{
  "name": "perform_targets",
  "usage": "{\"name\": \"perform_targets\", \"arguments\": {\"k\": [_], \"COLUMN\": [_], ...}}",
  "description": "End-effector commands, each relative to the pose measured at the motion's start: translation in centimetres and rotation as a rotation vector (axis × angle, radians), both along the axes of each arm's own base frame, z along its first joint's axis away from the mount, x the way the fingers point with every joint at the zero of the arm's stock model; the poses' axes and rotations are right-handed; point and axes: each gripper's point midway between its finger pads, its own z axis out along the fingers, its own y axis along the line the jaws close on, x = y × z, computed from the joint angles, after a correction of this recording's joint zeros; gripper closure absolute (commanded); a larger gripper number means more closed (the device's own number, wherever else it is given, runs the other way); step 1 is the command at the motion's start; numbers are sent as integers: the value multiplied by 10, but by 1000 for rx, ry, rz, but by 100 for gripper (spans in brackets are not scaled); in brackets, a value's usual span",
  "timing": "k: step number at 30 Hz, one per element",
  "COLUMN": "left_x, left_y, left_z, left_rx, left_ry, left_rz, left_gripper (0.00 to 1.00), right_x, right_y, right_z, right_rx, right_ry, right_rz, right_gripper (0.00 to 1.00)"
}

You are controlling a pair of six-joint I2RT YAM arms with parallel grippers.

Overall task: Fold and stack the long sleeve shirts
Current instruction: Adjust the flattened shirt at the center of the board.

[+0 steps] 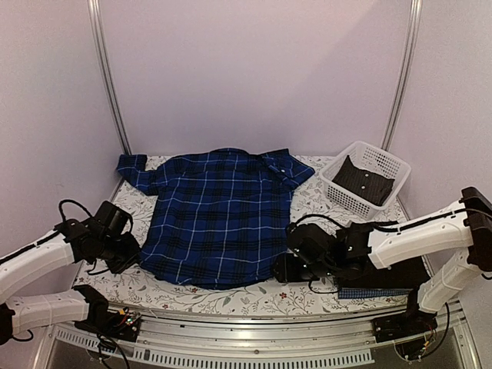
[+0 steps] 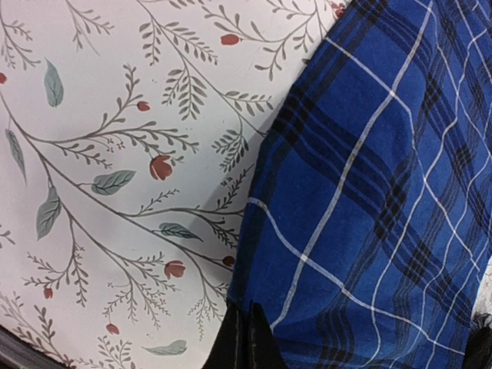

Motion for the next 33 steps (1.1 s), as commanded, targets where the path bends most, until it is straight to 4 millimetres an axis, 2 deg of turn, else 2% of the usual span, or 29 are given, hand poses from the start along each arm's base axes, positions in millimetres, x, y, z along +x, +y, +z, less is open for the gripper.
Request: {"name": "perform_targets", "arguments": {"k": [1,4,8,14,15,26,27,30,33], "left_x": [3,5,10,18,20,23,23,22,23], "left_y": [6,6,4,3,3,5,5,6,7], "left_z": [4,4,6,9,9,10,10,11,11], "left_rx": [36,39,39,47,49,57,58,59,59], "left_ry": [-6,-1,0,-1,0,7,8,9,5], "left_rz": [7,3,-5,-14,-16,-24,-25,-24,-21], "left_gripper": [100,100,100,100,100,100,100,100,100], "right_x": [-5,-12,-18,-14,-12,12,13,16,14], "right_y": [-13,-23,-26,-2,0,28,29,22,7], "right_z": [20,32,28,22,15,4,1,-6,-11], "right_rx": [40,82,78,45,19,-110,-127,-186,-246], "right_ry": [-112,-180,-224,-308,-318,-431,-426,-395,-341], "right_rz": [-31,-15,23,93,105,120,115,69,21], "right_gripper": [50,49,49,55,55,51,55,75,91]}}
